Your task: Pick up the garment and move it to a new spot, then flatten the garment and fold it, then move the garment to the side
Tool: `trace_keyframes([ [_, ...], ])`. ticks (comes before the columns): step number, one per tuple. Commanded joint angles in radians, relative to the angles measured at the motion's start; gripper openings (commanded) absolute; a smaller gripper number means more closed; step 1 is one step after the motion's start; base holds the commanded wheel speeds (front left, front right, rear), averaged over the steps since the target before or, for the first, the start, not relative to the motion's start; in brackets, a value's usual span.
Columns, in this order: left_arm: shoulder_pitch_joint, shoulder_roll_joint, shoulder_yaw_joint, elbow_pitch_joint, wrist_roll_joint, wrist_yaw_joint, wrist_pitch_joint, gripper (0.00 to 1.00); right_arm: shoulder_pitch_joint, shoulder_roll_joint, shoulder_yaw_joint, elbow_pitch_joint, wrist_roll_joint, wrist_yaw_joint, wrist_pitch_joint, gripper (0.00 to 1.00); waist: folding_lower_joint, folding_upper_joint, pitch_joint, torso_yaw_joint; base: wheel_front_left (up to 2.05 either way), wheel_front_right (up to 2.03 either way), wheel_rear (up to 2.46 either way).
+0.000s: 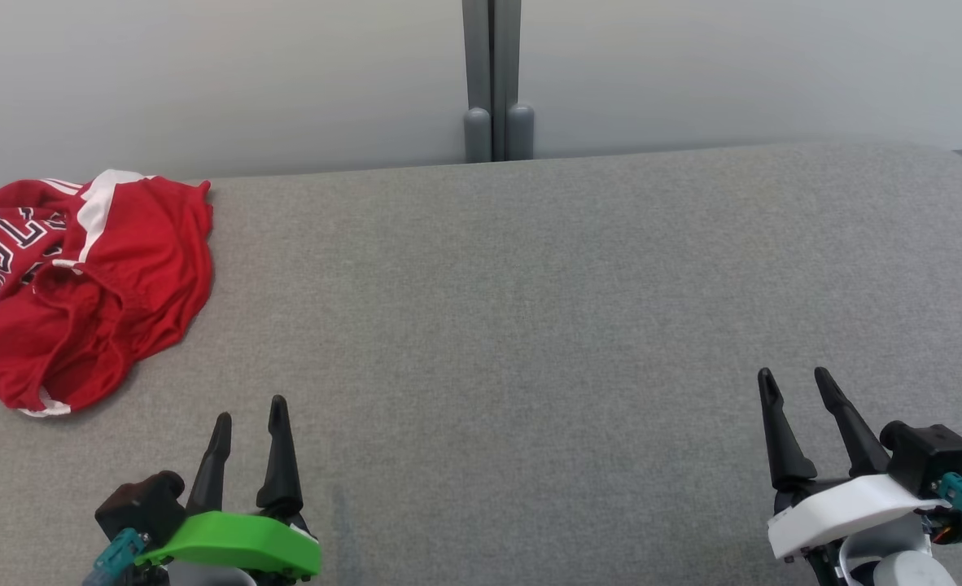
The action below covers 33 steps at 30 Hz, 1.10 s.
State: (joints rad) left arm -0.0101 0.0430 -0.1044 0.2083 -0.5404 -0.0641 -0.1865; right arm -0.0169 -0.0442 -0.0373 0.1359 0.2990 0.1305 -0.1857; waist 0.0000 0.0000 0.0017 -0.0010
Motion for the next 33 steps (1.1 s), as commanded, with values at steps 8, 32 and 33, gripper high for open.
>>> trace_keyframes([
  [8,0.01,0.009,-0.009,0.01,0.072,0.005,-0.024,1.0,0.006,-0.006,0.003,-0.005,-0.093,0.0,-0.025,1.0,0.0,0.0,0.001,0.0,0.0,0.0,0.0],
  [32,0.02,0.01,-0.014,0.053,0.197,0.013,-0.072,1.0,0.015,-0.008,-0.001,-0.008,-0.26,0.0,-0.072,1.0,0.0,0.0,0.001,0.0,0.0,0.0,0.0],
  [33,0.02,0.01,-0.015,0.054,0.202,0.014,-0.073,1.0,0.015,-0.008,-0.001,-0.009,-0.266,0.0,-0.073,1.0,0.0,0.0,0.001,0.0,0.0,0.0,0.0],
])
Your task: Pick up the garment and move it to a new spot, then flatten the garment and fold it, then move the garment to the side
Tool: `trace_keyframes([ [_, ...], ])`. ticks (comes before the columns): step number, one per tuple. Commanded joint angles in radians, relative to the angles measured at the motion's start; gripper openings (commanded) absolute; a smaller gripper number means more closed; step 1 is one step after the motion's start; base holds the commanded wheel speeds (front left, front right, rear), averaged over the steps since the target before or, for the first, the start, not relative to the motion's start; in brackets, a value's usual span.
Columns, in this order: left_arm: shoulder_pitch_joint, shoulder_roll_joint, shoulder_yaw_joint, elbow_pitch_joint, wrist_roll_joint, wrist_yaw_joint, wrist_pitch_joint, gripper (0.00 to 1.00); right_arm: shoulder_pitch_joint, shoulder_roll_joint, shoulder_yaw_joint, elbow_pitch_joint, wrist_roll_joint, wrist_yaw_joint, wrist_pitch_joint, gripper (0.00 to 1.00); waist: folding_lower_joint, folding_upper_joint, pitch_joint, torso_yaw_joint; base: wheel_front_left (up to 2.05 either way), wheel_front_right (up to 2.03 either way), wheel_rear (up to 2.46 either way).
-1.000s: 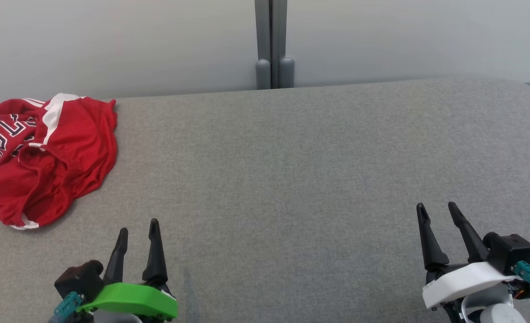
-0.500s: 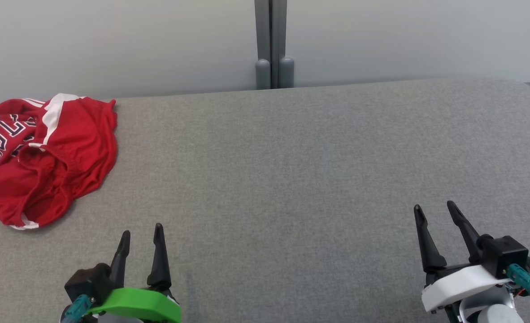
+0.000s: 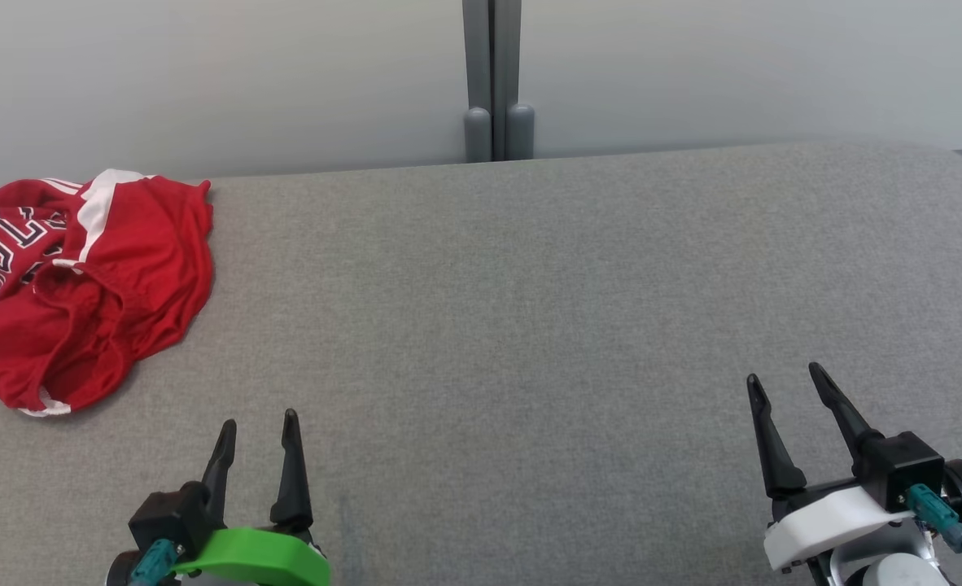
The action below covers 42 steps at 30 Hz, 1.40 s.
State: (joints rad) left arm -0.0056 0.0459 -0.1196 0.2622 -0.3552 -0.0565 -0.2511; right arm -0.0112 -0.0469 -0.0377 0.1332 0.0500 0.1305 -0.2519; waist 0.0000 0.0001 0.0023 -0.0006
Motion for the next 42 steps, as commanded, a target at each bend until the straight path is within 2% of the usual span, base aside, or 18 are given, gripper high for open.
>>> trace_keyframes([
  [1,0.016,0.008,0.0,0.001,0.023,0.007,-0.008,1.0,0.01,-0.006,0.001,-0.007,-0.024,0.0,-0.009,1.0,0.0,-0.0001,0.0,0.0,0.0,0.0,0.0],
  [5,0.018,0.008,-0.003,0.004,0.04,0.008,-0.017,1.0,0.012,-0.006,0.001,-0.011,-0.054,0.0,-0.015,1.0,0.0,-0.0001,0.001,-0.001,0.0,0.0,0.0],
  [26,0.011,0.008,-0.007,0.02,0.026,0.007,-0.014,1.0,0.019,-0.006,-0.008,-0.008,-0.037,0.0,-0.015,1.0,0.0,-0.0001,-0.002,0.018,0.0,0.0,0.0],
  [32,0.003,0.008,-0.015,0.02,0.029,0.007,-0.014,1.0,0.024,-0.005,-0.014,-0.009,-0.031,0.0,-0.015,1.0,0.0,-0.0001,-0.007,0.093,0.0,0.0,0.0],
  [42,0.021,0.007,0.016,0.013,0.042,0.01,-0.014,1.0,0.017,-0.005,0.0,-0.006,-0.023,0.0,-0.015,1.0,0.0,-0.0001,-0.007,0.271,0.0,0.0,0.0],
])
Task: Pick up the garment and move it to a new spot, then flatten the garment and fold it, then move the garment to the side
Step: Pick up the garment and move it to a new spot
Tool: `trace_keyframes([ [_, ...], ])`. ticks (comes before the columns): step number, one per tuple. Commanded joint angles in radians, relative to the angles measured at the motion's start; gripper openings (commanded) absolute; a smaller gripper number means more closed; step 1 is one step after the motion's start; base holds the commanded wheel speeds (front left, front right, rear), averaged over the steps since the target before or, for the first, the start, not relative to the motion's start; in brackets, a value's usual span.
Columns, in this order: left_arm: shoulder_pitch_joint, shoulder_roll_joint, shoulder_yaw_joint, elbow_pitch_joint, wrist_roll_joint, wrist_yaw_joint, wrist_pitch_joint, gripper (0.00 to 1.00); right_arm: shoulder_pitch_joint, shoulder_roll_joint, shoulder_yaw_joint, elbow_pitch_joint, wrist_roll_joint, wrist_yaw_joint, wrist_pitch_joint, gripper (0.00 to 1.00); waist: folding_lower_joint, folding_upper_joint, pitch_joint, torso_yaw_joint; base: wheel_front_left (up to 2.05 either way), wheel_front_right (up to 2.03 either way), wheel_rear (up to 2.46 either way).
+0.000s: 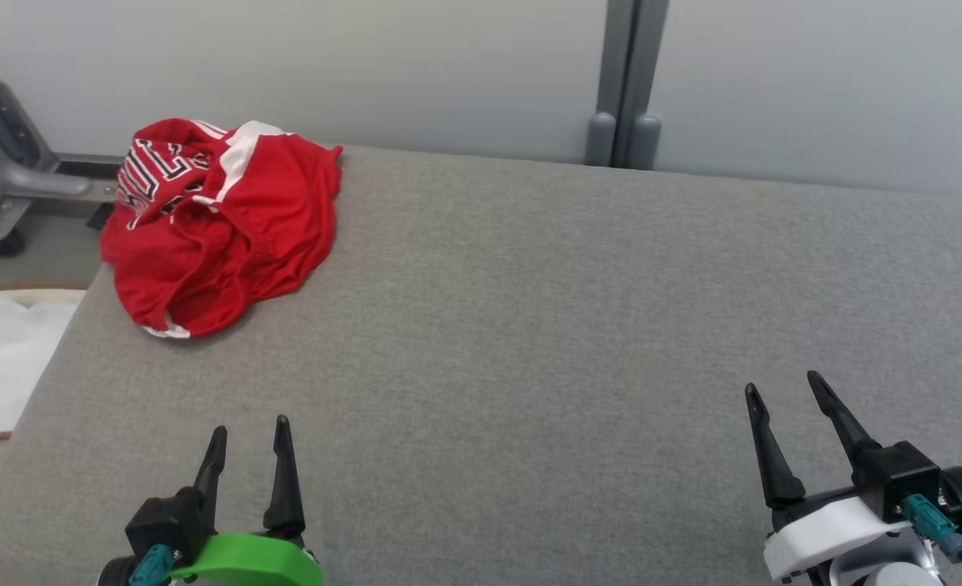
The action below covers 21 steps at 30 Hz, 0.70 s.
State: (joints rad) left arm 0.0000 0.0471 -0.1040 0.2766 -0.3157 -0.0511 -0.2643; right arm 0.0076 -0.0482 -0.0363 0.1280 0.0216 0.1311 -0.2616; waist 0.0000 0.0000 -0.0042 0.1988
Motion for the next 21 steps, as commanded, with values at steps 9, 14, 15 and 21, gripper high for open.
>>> trace_keyframes([
  [9,0.017,0.006,0.027,-0.008,0.01,-0.004,0.0,1.0,-0.009,-0.004,0.011,0.006,0.011,-0.001,-0.005,1.0,0.0,0.0,0.001,0.163,0.0,0.0,0.0],
  [14,0.022,0.006,0.034,-0.009,0.012,-0.008,0.0,1.0,-0.01,-0.004,0.016,0.007,0.015,-0.001,-0.005,1.0,0.0,0.0,-0.001,0.18,0.0,0.0,0.0],
  [15,0.022,0.006,0.035,-0.009,0.012,-0.008,0.0,1.0,-0.01,-0.004,0.018,0.007,0.016,-0.001,-0.005,1.0,0.0,0.0,-0.001,0.181,0.0,0.0,0.0],
  [21,0.024,0.006,0.045,-0.013,0.011,-0.01,0.0,1.0,-0.01,-0.004,0.021,0.006,0.012,-0.001,-0.005,1.0,0.0,0.0,0.003,0.179,0.0,0.0,0.0],
])
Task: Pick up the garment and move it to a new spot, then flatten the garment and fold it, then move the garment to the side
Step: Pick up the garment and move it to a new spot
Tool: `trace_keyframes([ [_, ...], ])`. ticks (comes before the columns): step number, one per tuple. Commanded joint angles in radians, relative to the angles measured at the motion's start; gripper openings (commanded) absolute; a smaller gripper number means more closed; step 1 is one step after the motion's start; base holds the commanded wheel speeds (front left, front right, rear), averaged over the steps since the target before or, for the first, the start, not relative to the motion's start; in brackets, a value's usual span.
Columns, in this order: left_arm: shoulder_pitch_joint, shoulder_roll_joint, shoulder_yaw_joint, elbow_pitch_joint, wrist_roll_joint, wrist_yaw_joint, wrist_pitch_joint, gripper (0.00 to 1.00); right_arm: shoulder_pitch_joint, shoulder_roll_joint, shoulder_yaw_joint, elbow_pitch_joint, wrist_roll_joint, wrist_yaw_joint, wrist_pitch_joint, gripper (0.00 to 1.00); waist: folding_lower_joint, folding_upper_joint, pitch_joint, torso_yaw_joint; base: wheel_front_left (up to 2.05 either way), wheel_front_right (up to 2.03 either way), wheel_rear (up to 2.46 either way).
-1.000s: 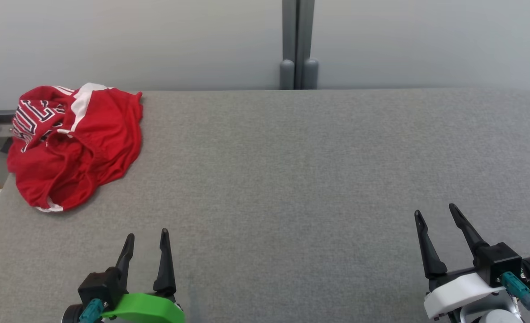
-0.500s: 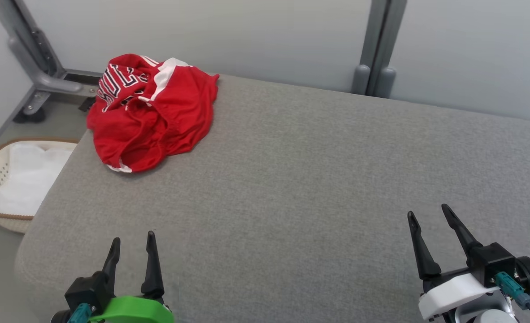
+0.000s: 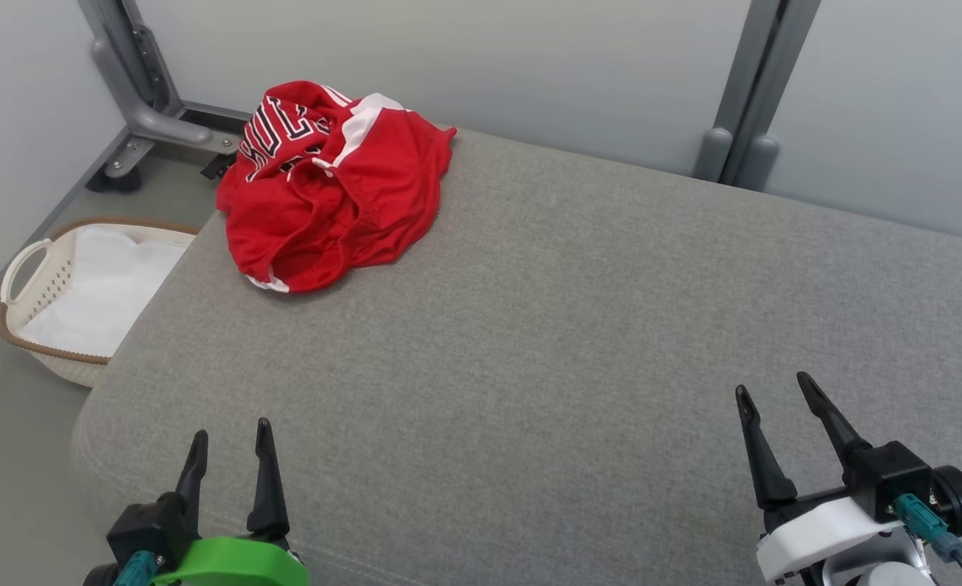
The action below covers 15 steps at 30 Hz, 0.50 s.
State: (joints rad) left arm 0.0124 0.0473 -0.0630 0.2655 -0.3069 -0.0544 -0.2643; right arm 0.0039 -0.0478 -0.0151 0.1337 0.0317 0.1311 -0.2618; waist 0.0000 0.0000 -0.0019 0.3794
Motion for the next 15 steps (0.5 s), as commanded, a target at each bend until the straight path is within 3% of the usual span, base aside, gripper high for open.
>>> trace_keyframes([
  [1,0.012,0.006,0.006,-0.004,0.002,-0.005,0.0,1.0,-0.008,-0.004,-0.001,0.001,0.001,-0.001,-0.005,1.0,0.0,0.0,0.003,-0.003,0.0,0.0,0.0],
  [10,-0.051,0.007,0.055,-0.051,0.008,-0.012,0.0,1.0,-0.019,-0.004,-0.003,-0.007,-0.01,-0.001,-0.005,1.0,0.0,0.0,0.028,-0.026,0.0,0.0,0.0],
  [15,-0.195,0.062,0.115,-0.086,0.016,-0.041,0.0,1.0,-0.042,-0.005,0.003,-0.012,-0.033,-0.001,-0.005,1.0,0.0,0.0,0.064,-0.058,0.0,0.0,0.0],
])
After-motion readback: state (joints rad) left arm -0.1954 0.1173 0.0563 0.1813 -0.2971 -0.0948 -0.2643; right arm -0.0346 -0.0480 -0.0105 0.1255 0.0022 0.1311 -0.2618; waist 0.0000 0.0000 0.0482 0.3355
